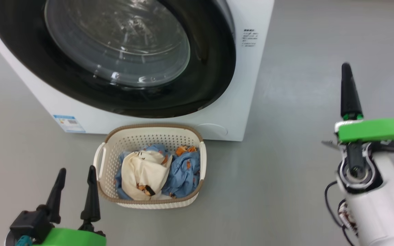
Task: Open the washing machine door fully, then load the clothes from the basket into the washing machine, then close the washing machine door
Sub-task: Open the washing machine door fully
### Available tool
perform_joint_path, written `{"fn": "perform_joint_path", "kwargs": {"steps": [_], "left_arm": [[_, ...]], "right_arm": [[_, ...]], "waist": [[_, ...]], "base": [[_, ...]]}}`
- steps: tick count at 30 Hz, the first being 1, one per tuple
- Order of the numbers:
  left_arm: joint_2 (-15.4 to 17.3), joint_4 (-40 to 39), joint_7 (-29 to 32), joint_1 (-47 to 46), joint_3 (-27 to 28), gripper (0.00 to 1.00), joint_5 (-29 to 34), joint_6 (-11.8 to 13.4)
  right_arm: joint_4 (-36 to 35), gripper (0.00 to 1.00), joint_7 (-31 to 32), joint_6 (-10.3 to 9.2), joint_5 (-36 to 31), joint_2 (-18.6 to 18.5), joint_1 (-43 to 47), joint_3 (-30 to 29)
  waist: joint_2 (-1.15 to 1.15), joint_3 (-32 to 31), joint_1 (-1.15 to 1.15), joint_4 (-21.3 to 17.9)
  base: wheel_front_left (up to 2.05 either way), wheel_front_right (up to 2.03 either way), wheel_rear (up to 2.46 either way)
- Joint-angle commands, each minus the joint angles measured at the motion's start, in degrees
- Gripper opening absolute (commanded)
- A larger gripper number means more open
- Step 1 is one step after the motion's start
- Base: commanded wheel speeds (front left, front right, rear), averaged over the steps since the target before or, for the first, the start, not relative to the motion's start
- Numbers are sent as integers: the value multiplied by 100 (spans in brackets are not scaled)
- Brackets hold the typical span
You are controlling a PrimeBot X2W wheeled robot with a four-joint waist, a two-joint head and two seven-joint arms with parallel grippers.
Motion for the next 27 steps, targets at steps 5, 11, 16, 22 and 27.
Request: {"fn": "perform_joint_path", "kwargs": {"steps": [5,11,16,22,27], "left_arm": [[33,-86,-37,-357,28,100,-105,2],[4,-53,-37,-494,-108,100,-179,2],[-34,-13,-37,-628,-298,100,-243,2],[-40,40,-37,-794,-465,100,-334,2],[-52,68,-37,-949,-583,100,-402,2]], "right_arm": [[-197,0,171,43,1521,-474,-614,404],[-127,0,886,43,2407,-820,-1000,430],[230,0,1805,43,2591,-1164,-1439,636],[644,0,2505,43,2548,-1432,-1992,855],[745,0,3136,43,2731,-1582,-2401,885]], "waist": [[0,307,-1,294],[0,500,-1,467],[0,700,-1,648],[0,975,-1,865],[0,1227,-1,1054]], "base": [[0,0,0],[0,0,0],[0,0,0],[0,0,0],[0,0,0]]}}
